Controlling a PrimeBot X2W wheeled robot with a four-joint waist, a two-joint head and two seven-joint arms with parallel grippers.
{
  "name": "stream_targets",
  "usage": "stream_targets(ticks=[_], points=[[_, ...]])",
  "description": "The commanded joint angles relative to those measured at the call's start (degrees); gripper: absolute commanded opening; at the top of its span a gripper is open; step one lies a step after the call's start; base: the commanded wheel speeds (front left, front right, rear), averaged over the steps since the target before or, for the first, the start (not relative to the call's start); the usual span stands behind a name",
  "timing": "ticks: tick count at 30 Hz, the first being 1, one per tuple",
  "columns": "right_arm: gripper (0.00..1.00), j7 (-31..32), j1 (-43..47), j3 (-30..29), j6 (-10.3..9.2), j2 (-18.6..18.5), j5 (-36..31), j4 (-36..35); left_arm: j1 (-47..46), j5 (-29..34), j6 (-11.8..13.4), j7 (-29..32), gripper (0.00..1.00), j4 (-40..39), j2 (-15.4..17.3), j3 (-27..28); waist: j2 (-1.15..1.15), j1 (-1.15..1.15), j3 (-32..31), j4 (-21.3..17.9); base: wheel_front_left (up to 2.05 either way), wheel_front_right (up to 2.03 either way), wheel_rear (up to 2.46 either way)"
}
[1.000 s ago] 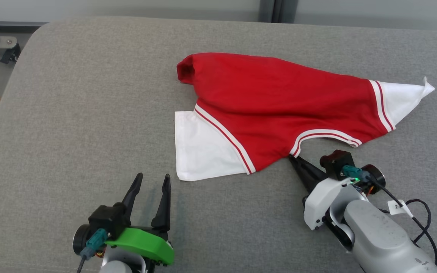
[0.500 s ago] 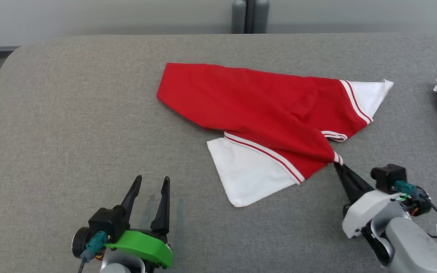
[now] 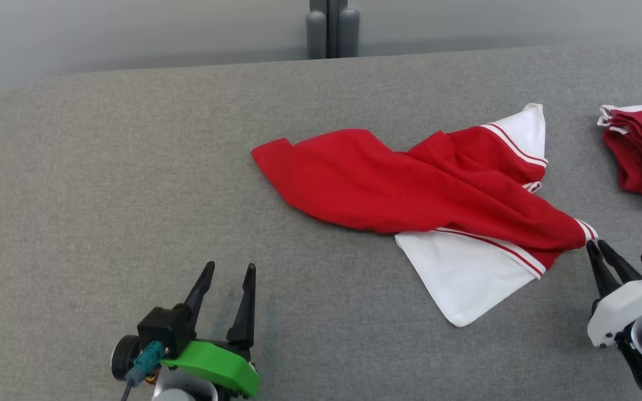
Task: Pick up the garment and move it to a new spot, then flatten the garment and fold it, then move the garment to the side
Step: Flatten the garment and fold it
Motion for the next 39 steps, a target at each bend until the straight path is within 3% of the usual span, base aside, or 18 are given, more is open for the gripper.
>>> stream_targets(ticks=[1,6,9,15,27,35,36,37,39], points=[[1.00,-0.2,-0.7,-0.9,-0.07,0.4,-1.1,-0.9,-0.2,0.1,-0.2,0.0,1.00,0.2,0.2,-0.1,0.00,0.00,0.2,-0.3,0.00,0.00,0.00],[1.00,-0.2,0.6,-5.6,-0.07,3.1,-4.9,-7.7,-1.0,0.4,-0.2,0.0,1.00,0.5,0.2,-0.8,0.00,0.00,0.8,-0.6,0.00,0.00,0.00],[1.00,-0.2,3.6,-7.6,-0.07,6.9,-8.7,-16.0,-0.8,0.2,-0.2,0.0,1.00,0.5,0.2,-1.2,0.00,0.00,0.5,-0.8,0.00,0.00,0.00],[1.00,-0.2,7.1,1.5,-0.07,9.0,-7.8,-21.0,0.1,0.2,-0.2,0.0,1.00,0.8,0.2,-1.7,0.00,0.00,-0.5,-0.6,0.00,0.00,0.00],[1.00,-0.2,9.0,18.2,-0.07,6.2,-5.3,-13.6,1.0,0.0,-0.2,0.0,1.00,0.7,0.2,-1.4,0.00,0.00,-1.0,0.3,0.00,0.00,0.00],[0.98,-0.1,5.9,19.5,-0.07,7.2,-8.7,-7.1,0.4,-0.3,-0.2,0.0,1.00,0.8,0.2,-1.5,0.00,0.00,-0.3,1.0,0.00,0.00,0.00],[0.45,-0.1,5.8,19.3,-0.07,7.3,-9.1,-6.0,0.4,-0.3,-0.2,0.0,1.00,0.8,0.2,-1.5,0.00,0.00,-0.3,1.1,0.00,0.00,0.00],[0.00,0.2,5.5,19.0,-0.08,7.6,-9.5,-4.9,0.4,-0.3,-0.2,0.0,1.00,0.9,0.2,-1.5,0.00,0.00,-0.3,1.2,0.00,0.00,0.00],[0.00,0.3,5.2,18.3,-0.08,7.9,-9.7,-3.3,0.4,-0.3,-0.2,0.0,1.00,1.0,0.2,-1.5,0.00,0.00,-0.4,1.4,0.00,0.00,0.00]])
